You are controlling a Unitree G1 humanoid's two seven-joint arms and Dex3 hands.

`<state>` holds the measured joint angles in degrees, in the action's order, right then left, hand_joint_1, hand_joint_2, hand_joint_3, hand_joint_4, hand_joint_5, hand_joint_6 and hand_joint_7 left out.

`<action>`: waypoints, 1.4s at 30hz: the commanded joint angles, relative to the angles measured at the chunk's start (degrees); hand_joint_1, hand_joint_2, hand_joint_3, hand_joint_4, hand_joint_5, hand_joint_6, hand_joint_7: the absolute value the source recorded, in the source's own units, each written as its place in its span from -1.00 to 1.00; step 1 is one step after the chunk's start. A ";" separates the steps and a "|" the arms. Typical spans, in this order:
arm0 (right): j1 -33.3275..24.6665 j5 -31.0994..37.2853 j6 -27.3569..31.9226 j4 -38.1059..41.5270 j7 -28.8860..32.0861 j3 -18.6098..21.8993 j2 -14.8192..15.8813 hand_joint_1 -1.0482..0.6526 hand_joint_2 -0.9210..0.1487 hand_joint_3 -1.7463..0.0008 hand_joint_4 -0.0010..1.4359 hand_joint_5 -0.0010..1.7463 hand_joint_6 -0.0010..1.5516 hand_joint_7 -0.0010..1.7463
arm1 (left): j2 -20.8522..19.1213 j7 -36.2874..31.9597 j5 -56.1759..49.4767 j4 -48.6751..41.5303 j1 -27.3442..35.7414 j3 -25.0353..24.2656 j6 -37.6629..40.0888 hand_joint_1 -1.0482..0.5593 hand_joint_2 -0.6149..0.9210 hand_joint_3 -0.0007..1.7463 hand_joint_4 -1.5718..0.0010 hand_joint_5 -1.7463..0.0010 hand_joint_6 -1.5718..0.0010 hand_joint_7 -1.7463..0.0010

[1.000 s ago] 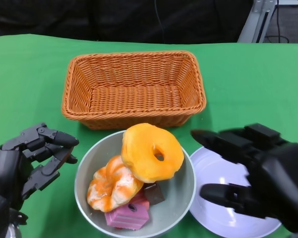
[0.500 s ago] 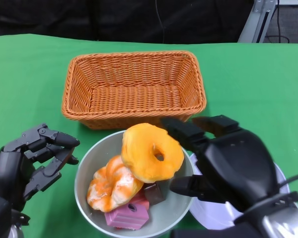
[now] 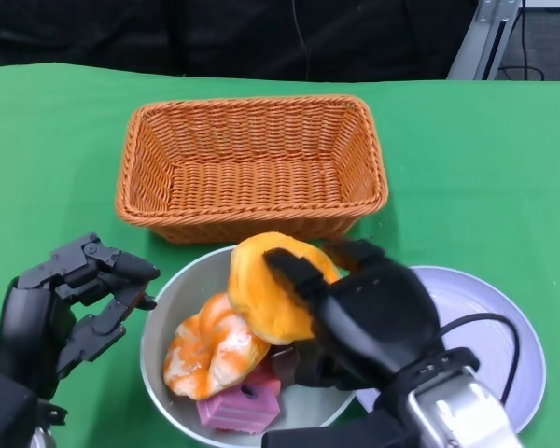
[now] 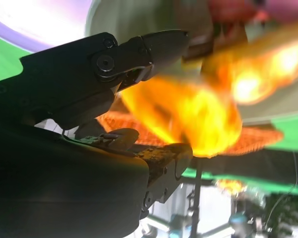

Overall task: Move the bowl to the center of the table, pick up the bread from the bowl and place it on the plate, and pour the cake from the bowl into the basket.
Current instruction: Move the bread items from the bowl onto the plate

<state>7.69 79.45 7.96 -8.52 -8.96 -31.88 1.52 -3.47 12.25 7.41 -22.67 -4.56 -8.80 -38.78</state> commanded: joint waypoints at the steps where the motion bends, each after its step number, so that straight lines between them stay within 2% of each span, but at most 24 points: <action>1: 2.17 1.43 0.97 4.43 3.47 -1.89 1.01 -0.92 -1.00 0.85 -0.65 -0.95 -0.75 -0.99 | -0.33 0.04 0.64 1.01 0.75 0.09 -0.22 0.12 1.00 -0.61 0.04 -0.61 -0.04 -0.20; 10: 6.36 3.27 4.92 15.02 12.17 -6.81 1.12 -0.78 -0.98 0.98 -0.60 -0.95 -0.66 -0.98 | -0.41 0.59 1.17 2.12 1.61 0.92 -0.16 0.13 1.00 -0.58 0.05 -0.60 -0.03 -0.20; 11: 6.91 2.89 4.80 16.44 14.52 -7.06 1.32 -0.75 -0.97 0.98 -0.58 -0.94 -0.64 -0.98 | -0.38 0.58 1.17 2.26 1.74 1.02 -0.19 0.13 1.00 -0.58 0.05 -0.60 -0.03 -0.20; 13: 7.78 1.37 4.15 18.90 19.27 -7.17 1.64 -0.55 -0.96 0.99 -0.28 -0.86 -0.42 -0.94 | -0.35 0.71 1.27 2.48 1.91 1.17 -0.08 0.13 0.99 -0.59 0.05 -0.60 -0.04 -0.19; 16: 8.47 -1.07 3.62 20.28 21.68 -7.03 1.79 -0.45 -0.96 1.00 -0.12 -0.87 -0.31 -0.96 | -0.41 0.68 1.24 2.74 2.02 1.29 0.18 0.13 0.99 -0.59 0.05 -0.60 -0.05 -0.19; 18: 8.80 -3.09 3.16 20.54 22.07 -6.76 1.93 -0.30 -0.99 0.98 0.13 -0.80 -0.11 -0.92 | -0.46 0.62 1.17 2.94 2.07 1.37 0.41 0.14 0.99 -0.58 0.05 -0.61 -0.05 -0.19; 19: 9.01 -4.35 2.57 20.12 21.97 -6.47 2.23 -0.27 -1.00 0.98 0.16 -0.79 -0.08 -0.93 | -0.57 0.77 1.22 2.82 1.96 1.40 0.39 0.14 0.99 -0.58 0.05 -0.61 -0.05 -0.19; 21: 9.27 -6.15 2.04 18.89 21.07 -6.17 2.73 -0.32 -1.00 0.94 0.42 -0.66 0.11 -0.87 | -0.78 1.09 1.38 2.49 1.76 1.45 0.24 0.15 0.99 -0.57 0.05 -0.62 -0.05 -0.20; 23: 9.38 -7.63 2.01 17.60 19.51 -5.97 3.00 -0.32 -1.00 0.87 0.44 -0.55 0.17 -0.89 | -0.94 1.30 1.57 2.15 1.60 1.47 0.10 0.15 0.99 -0.56 0.05 -0.62 -0.04 -0.21; 24: 9.49 -8.44 2.00 16.81 18.20 -5.84 3.15 -0.32 -1.00 0.85 0.37 -0.42 0.19 -0.91 | -1.01 1.36 1.60 1.87 1.49 1.41 0.02 0.16 0.99 -0.56 0.06 -0.62 -0.04 -0.21; 25: 9.63 -9.30 1.88 16.04 17.17 -5.64 3.28 -0.31 -1.00 0.82 0.24 -0.16 0.23 -0.94 | -1.06 1.39 1.59 1.64 1.40 1.36 -0.03 0.15 0.98 -0.55 0.06 -0.62 -0.04 -0.21; 31: 9.91 -14.37 0.53 12.95 14.60 -4.20 3.82 -0.22 -1.00 0.86 0.08 0.52 0.43 -0.84 | -1.16 1.15 1.20 1.07 1.09 1.22 -0.15 0.12 0.97 -0.56 0.06 -0.64 -0.04 -0.24; 32: 9.98 -14.76 0.39 12.88 14.58 -4.14 3.90 -0.21 -1.00 0.87 0.08 0.58 0.45 -0.82 | -1.14 1.15 1.25 1.04 1.06 1.22 -0.08 0.12 0.97 -0.56 0.06 -0.64 -0.04 -0.24; 39: 10.19 -18.25 -1.50 12.89 13.22 -3.74 4.37 -0.17 -1.00 0.97 0.11 0.60 0.46 -0.84 | -1.00 1.10 1.22 0.61 0.97 1.23 -0.21 0.12 0.97 -0.56 0.05 -0.63 -0.03 -0.25; 42: 10.10 -19.21 -2.78 13.56 14.68 -3.51 4.43 -0.15 -0.97 0.99 0.10 0.61 0.51 -0.83 | -1.07 1.22 1.15 0.34 0.96 1.26 -0.51 0.12 0.97 -0.55 0.05 -0.63 -0.02 -0.24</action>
<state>18.60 61.44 6.10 3.89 6.41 -34.81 5.27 -3.63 13.42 8.57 -21.76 -3.51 -7.05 -38.62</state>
